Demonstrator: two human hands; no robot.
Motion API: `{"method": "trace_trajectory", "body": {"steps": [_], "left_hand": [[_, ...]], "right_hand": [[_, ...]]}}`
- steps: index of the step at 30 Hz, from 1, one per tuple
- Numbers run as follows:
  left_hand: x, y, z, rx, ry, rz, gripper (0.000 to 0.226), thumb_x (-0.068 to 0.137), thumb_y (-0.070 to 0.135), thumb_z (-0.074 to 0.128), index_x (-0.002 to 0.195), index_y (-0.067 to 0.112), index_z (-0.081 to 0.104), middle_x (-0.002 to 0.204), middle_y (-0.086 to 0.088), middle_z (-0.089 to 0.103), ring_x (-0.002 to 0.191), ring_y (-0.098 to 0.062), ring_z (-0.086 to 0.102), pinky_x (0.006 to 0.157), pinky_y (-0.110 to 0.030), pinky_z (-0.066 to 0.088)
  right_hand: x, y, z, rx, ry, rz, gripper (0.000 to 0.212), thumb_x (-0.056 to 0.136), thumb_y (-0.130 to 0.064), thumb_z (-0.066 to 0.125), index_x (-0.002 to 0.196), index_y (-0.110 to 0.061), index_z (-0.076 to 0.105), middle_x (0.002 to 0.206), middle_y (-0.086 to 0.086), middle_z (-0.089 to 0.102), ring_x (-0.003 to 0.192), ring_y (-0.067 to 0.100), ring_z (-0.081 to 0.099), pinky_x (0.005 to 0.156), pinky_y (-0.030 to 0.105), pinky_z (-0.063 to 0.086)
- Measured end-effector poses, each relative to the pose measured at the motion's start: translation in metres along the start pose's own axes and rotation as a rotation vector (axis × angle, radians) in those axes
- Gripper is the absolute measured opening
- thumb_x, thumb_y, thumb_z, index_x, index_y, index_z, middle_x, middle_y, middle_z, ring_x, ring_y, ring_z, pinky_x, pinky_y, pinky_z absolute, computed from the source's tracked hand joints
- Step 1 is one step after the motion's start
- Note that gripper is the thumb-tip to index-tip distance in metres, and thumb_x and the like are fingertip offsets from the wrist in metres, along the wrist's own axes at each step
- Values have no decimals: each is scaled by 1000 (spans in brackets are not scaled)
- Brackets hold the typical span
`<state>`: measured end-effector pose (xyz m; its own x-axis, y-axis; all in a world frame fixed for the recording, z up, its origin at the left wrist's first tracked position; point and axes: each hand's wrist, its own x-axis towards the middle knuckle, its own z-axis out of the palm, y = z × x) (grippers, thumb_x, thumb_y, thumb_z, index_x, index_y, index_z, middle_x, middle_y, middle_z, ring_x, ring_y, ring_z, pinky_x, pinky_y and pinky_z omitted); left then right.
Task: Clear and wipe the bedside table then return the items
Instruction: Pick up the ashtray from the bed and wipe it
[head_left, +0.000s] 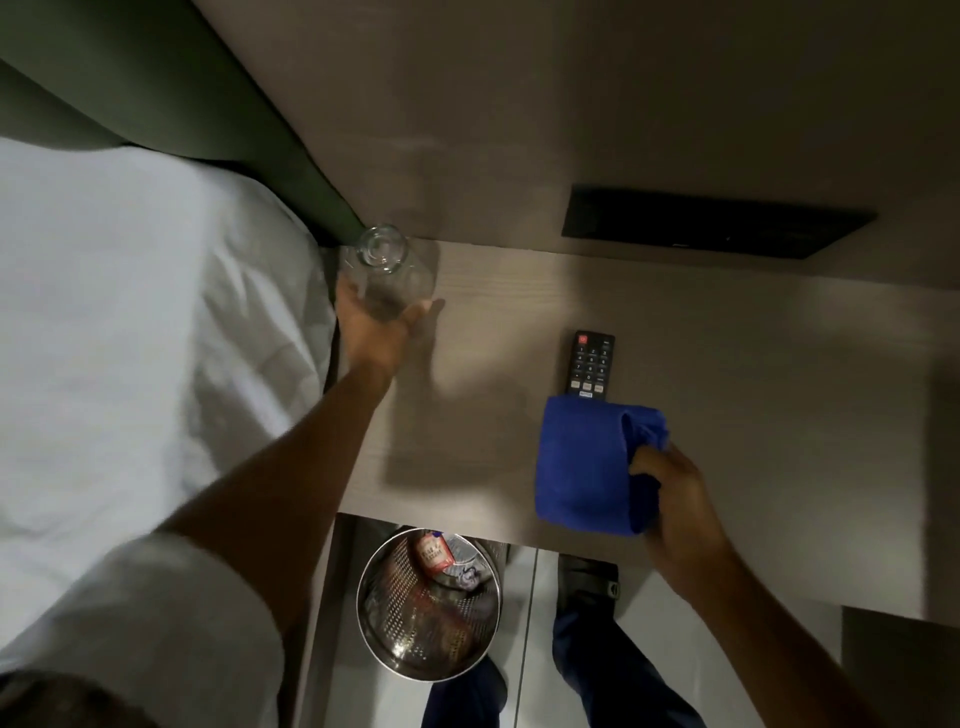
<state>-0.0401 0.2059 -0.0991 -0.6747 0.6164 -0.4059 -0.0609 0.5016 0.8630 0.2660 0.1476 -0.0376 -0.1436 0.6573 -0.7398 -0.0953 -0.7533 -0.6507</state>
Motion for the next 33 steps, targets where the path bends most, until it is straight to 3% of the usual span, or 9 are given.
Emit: {"method": "trace_trajectory", "body": {"steps": [2,5,8,11,17,22,26,30,33], "left_hand": [[-27,-2,-15,156,49,81,82,80,-4,67,149,15,26,138,-10,47,119,-22,54,83,-15,55],[-67,-3,-44,287,68,274,60,84,0,56,139,17,41,123,-8,59,105,-18,59,89,-40,53],[-106,1,-78,300,56,425,52,82,6,52,131,22,48,115,-5,62,101,-19,60,89,-39,51],[-135,0,-133,401,172,522,44,82,10,52,126,16,55,115,-4,64,105,-22,60,97,-34,46],[-176,-8,-282,717,411,499,39,82,18,56,121,20,59,117,1,66,109,-23,58,95,-34,37],[-216,-50,-401,974,599,293,59,75,43,59,128,17,57,135,-10,54,128,-32,47,102,-46,32],[-238,-83,-454,821,571,-17,102,65,61,65,148,12,31,150,-19,37,138,-39,35,109,-54,31],[-242,-98,-476,535,409,-62,123,59,31,91,153,10,14,149,-14,39,137,-33,37,115,-44,31],[-246,-97,-472,529,413,72,123,54,22,94,151,3,21,142,-16,37,133,-29,37,113,-40,32]], "right_hand": [[-10,-7,8,270,-138,77,24,87,-9,43,85,-12,67,80,5,67,69,20,64,65,34,50],[-25,-18,31,397,-312,103,33,87,-31,48,107,-17,71,107,3,73,97,21,69,75,35,59],[-31,-22,68,247,-400,92,35,82,-16,57,116,-15,66,117,6,70,106,24,67,82,36,59],[-43,-16,111,50,-393,5,41,78,5,61,115,-12,65,107,5,74,98,23,70,74,31,59],[-81,19,175,-54,-455,-62,40,71,-7,68,110,-18,67,106,0,74,100,19,69,73,24,57],[-112,50,227,-189,-464,-86,49,64,-13,74,111,-23,66,111,3,71,100,22,68,80,37,52],[-142,69,275,-445,-477,-192,34,75,-2,67,97,-28,68,98,9,70,92,24,65,77,40,51],[-174,92,330,-730,-593,-495,24,78,-2,64,91,-23,60,82,13,64,70,19,55,62,19,43],[-199,113,361,-945,-576,-738,42,81,-5,57,118,-24,59,92,4,69,79,22,62,72,17,46]]}}
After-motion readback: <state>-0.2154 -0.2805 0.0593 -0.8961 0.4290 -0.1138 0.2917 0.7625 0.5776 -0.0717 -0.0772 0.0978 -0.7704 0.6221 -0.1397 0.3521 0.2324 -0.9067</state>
